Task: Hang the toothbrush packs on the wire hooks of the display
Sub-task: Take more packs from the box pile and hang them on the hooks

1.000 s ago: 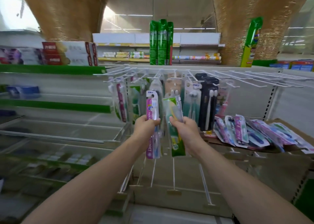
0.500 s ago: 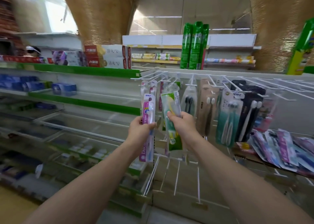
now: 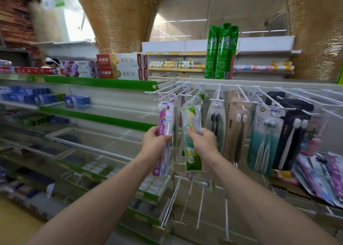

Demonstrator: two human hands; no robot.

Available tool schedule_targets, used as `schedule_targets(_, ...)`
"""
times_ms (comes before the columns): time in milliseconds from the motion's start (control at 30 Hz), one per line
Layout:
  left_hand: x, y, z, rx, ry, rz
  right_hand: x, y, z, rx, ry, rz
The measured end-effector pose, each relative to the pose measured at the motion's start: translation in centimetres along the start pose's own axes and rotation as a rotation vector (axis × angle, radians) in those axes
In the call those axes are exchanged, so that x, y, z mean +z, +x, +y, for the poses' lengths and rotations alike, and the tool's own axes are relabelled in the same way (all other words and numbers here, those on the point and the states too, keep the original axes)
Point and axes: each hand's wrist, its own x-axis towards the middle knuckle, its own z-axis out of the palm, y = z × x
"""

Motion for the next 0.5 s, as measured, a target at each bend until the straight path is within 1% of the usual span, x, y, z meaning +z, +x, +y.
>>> schedule_targets(167,0.3,1.3,0.3,0.037,0.024,0.019,0.4,1.6,0.5,0.05,-0.042,-0.003)
schedule_targets(300,0.5,2.6,0.8,0.047,0.029,0.009,0.8,3.0,0.8,0.079,-0.025,-0.027)
schedule_targets(400,1.0,3.4,0.7,0.025,0.003,0.006,1.1,3.6,1.1,0.081,0.004,-0.039)
schedule_targets(500,1.3,4.2,0.2,0.006,-0.035,-0.033,1.5,4.0,1.6,0.063,0.008,-0.034)
